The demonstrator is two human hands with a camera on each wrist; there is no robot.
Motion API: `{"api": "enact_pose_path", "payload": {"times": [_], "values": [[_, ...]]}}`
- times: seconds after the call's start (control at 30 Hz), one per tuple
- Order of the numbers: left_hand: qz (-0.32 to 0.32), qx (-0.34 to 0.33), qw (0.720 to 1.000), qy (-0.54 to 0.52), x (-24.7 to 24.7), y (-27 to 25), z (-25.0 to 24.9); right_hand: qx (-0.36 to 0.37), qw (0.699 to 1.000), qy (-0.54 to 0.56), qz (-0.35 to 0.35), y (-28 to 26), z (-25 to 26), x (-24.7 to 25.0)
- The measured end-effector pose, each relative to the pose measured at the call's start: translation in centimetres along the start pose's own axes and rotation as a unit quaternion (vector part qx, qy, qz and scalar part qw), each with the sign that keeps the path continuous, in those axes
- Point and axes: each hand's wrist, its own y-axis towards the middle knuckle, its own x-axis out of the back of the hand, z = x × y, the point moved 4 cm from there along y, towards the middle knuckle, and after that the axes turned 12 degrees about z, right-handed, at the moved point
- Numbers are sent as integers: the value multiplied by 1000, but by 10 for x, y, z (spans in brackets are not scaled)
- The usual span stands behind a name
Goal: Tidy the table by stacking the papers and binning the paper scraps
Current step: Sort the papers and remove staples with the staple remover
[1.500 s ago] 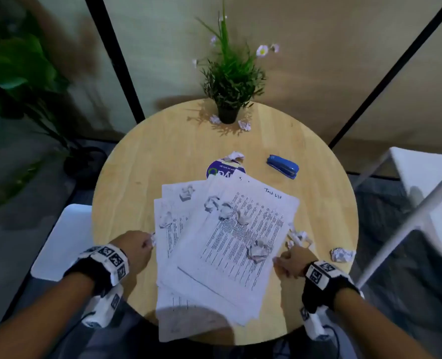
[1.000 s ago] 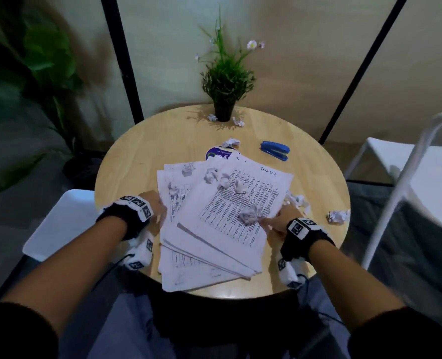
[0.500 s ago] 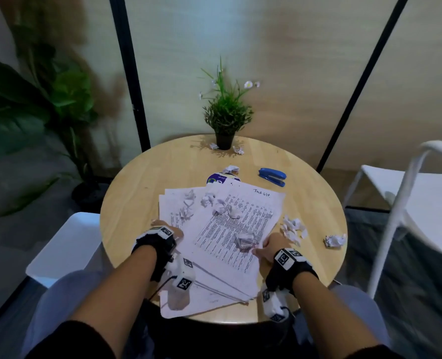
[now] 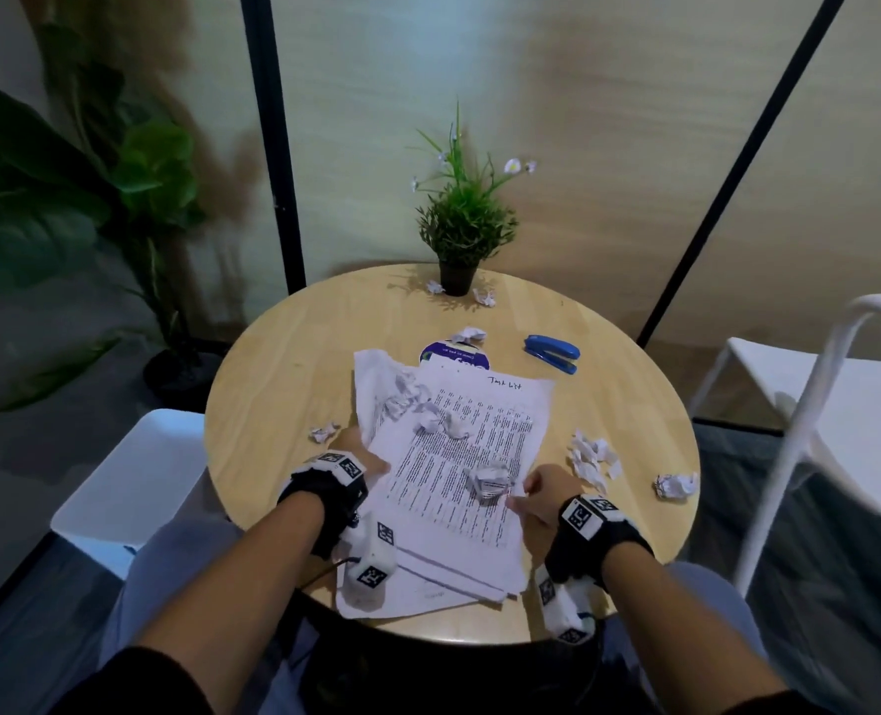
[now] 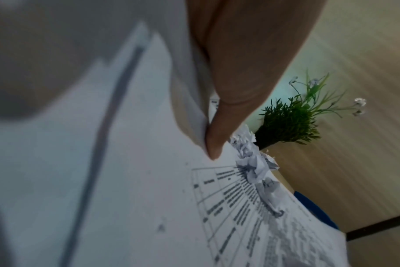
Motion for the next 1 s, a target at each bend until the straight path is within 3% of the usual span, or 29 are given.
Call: {"api": "enact_pose_path", "payload": {"times": [0.17, 0.37, 0.6, 0.73, 0.87, 1.0], "values": [[-37, -84, 995, -31, 11, -9, -14, -15, 999, 40, 6, -5, 5, 3], [-119, -195, 973, -33, 35, -34, -39, -11, 996, 81, -35, -9, 22, 27], [-177, -249, 946, -109, 65, -45, -44, 19, 991, 106, -76, -1, 34, 61], [-206, -265, 927, -169, 83, -41, -41, 51, 980, 175, -76, 11, 45, 68], [-198, -285, 903, -252, 95, -36, -37, 144, 935, 312, -92, 19, 66, 83], [-165, -293, 903, -269, 106, -35, -44, 260, 816, 510, -78, 13, 89, 109]]}}
